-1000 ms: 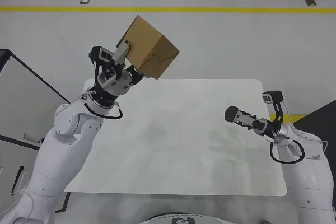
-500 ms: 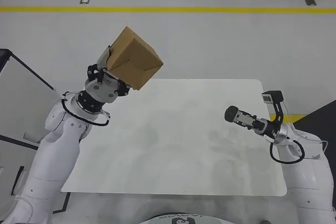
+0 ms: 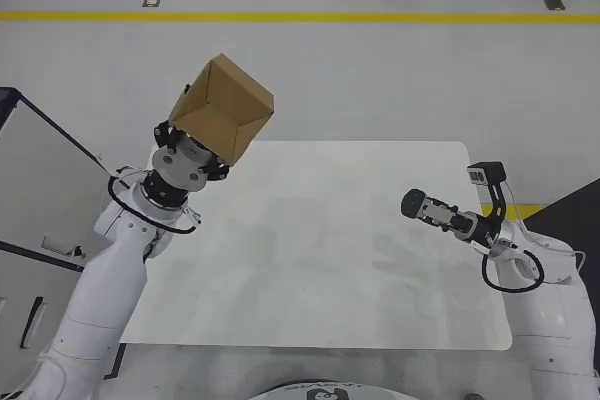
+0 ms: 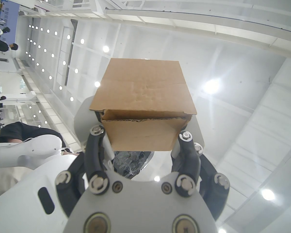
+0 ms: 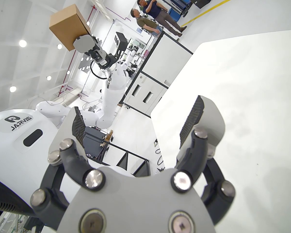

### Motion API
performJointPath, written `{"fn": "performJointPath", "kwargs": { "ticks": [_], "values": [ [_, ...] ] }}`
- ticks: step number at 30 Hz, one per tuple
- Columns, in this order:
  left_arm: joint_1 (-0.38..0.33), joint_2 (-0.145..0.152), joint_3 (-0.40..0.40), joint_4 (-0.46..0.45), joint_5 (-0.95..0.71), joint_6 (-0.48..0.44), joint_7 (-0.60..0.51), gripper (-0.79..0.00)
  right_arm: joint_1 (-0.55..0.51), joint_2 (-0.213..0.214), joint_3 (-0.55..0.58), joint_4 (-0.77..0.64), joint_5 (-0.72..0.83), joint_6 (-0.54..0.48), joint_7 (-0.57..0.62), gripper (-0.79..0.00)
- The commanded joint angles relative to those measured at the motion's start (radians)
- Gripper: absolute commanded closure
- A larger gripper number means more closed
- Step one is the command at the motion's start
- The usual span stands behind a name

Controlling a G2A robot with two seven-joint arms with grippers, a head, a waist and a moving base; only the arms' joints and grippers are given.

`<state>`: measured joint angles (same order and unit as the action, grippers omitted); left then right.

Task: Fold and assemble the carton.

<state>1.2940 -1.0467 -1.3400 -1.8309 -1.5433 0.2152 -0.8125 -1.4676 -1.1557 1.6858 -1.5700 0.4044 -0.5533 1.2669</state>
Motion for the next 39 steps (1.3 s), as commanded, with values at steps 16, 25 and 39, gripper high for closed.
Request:
{"fn": "performJointPath", "kwargs": {
  "ticks": [16, 25, 39],
  "values": [
    [-0.047, -0.002, -0.042, -0.029, 0.456, -0.234, -0.105, 0.0, 0.0, 0.0, 0.0, 0.0, 0.0, 0.0, 0.0, -0.785],
    [-0.072, -0.003, -0.057, -0.088, 0.664, -0.443, -0.197, 0.0, 0.0, 0.0, 0.0, 0.0, 0.0, 0.0, 0.0, -0.785],
    [-0.151, -0.013, -0.061, -0.087, 0.921, -0.804, -0.196, 0.0, 0.0, 0.0, 0.0, 0.0, 0.0, 0.0, 0.0, -0.785]
  ]
}}
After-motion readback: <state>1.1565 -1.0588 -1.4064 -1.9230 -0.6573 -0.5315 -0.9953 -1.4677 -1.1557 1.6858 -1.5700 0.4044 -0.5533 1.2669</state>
